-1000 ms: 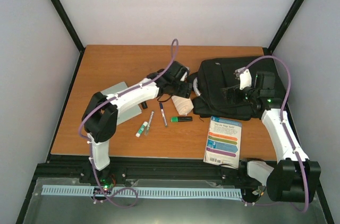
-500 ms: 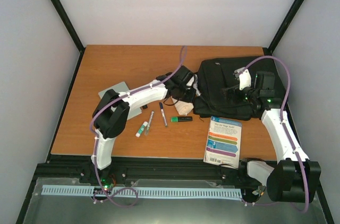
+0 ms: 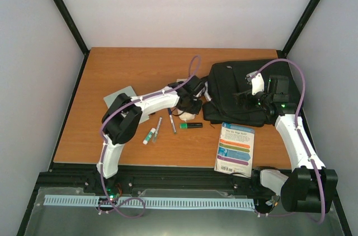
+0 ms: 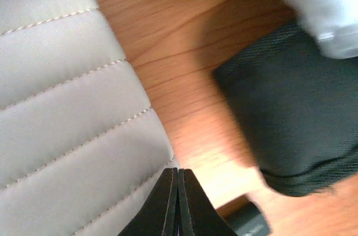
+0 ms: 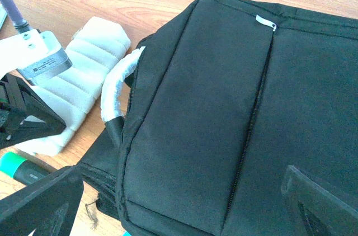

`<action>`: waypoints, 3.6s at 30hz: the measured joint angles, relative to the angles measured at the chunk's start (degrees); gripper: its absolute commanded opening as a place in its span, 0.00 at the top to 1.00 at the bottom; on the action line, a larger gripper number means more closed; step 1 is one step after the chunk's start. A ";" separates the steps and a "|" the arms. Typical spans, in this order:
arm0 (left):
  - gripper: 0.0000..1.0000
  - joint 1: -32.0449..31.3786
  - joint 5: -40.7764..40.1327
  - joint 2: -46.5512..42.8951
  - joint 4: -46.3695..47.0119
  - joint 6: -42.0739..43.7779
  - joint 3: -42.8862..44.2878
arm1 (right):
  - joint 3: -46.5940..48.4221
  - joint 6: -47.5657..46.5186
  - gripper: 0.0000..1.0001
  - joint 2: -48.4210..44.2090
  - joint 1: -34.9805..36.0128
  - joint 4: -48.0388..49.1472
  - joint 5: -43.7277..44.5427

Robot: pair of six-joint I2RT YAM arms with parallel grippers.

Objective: Pack the student bag
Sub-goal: Move the stationery to the center of the board, then adjust the student bag at the center of the board.

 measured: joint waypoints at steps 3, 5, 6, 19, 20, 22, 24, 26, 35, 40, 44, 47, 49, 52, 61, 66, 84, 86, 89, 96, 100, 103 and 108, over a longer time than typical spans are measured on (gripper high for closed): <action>0.99 1.22 -3.23 -0.79 -0.66 0.04 -2.14 | 0.00 -0.02 0.01 0.00 0.00 -0.02 0.00; 0.99 2.82 -4.81 -1.90 -1.14 0.04 -4.11 | 0.00 -0.11 0.01 0.00 0.00 -0.04 0.00; 0.99 3.93 -5.49 -2.51 -1.33 0.04 -5.09 | 0.00 -0.17 0.01 0.00 0.00 -0.04 0.00; 0.42 9.57 -3.87 -11.80 -3.02 2.19 -8.35 | 0.00 -0.66 0.00 0.52 0.02 -0.72 0.13; 0.35 9.01 -2.56 -12.35 -2.86 2.54 -8.07 | 0.00 -0.63 0.00 0.68 0.02 -0.81 0.55; 0.28 8.17 -0.55 -12.66 -2.32 2.58 -7.13 | 0.13 -0.59 0.00 1.16 0.02 -1.33 2.58; 0.22 7.63 1.20 -12.37 -1.88 2.38 -5.81 | 1.40 -0.83 0.00 2.38 -0.07 -3.26 4.98; 0.14 7.61 2.64 -11.41 -1.68 2.25 -3.45 | 3.39 -1.29 0.00 4.22 -0.50 -5.40 7.93; 0.00 8.15 8.85 3.76 -0.35 2.69 20.65 | 4.20 -9.33 0.01 5.42 -10.40 -16.13 16.70; 0.00 8.52 10.86 15.47 -0.22 1.44 34.49 | 1.88 -14.43 0.07 5.31 -15.80 -20.65 17.64; 0.00 8.96 11.85 23.91 0.11 0.59 43.71 | 0.92 -16.72 0.07 7.67 -18.36 -22.49 17.29; 0.02 9.75 14.05 28.85 0.76 -0.74 48.04 | 0.72 -18.12 0.06 11.98 -18.78 -22.51 16.44; 0.05 10.21 15.93 30.80 1.53 -1.62 48.63 | 0.59 -18.93 0.00 14.53 -18.75 -22.38 15.47; 0.11 10.58 19.06 31.58 3.13 -2.93 46.60 | 0.92 -19.45 0.00 17.75 -18.75 -21.53 14.40; 0.17 10.56 20.26 17.09 14.73 -4.61 17.90 | 12.07 -18.75 0.03 34.29 -14.99 -19.17 15.61; 0.19 10.62 17.99 8.96 18.21 -4.83 6.36 | 20.87 -17.42 0.03 43.23 -8.81 -18.67 17.81; 0.17 5.22 10.80 0.81 20.41 -5.95 -6.51 | 46.12 -9.57 0.02 59.69 -2.58 -22.95 20.59; 0.17 4.24 10.56 0.81 20.17 -6.03 -6.51 | 47.74 -8.44 0.01 60.63 -2.58 -22.93 20.63; 0.17 2.56 10.23 0.83 19.45 -6.14 -6.29 | 49.29 -6.69 0.01 61.37 -2.58 -22.18 20.55; 0.14 0.50 9.29 0.94 17.70 -6.69 -5.18 | 50.42 -3.87 0.01 61.46 -2.56 -21.31 19.82; 0.09 0.28 8.81 0.44 17.00 -6.58 -5.44 | 48.72 -2.58 0.00 59.80 -2.82 -20.98 18.99; 0.04 -0.02 8.70 -1.40 15.82 -6.21 -6.43 | 45.42 -1.81 0.00 55.30 -3.61 -21.70 16.81; 0.00 -1.27 7.21 -6.86 13.73 -5.49 -9.68 | 35.39 -2.54 0.00 42.51 -4.68 -21.81 13.99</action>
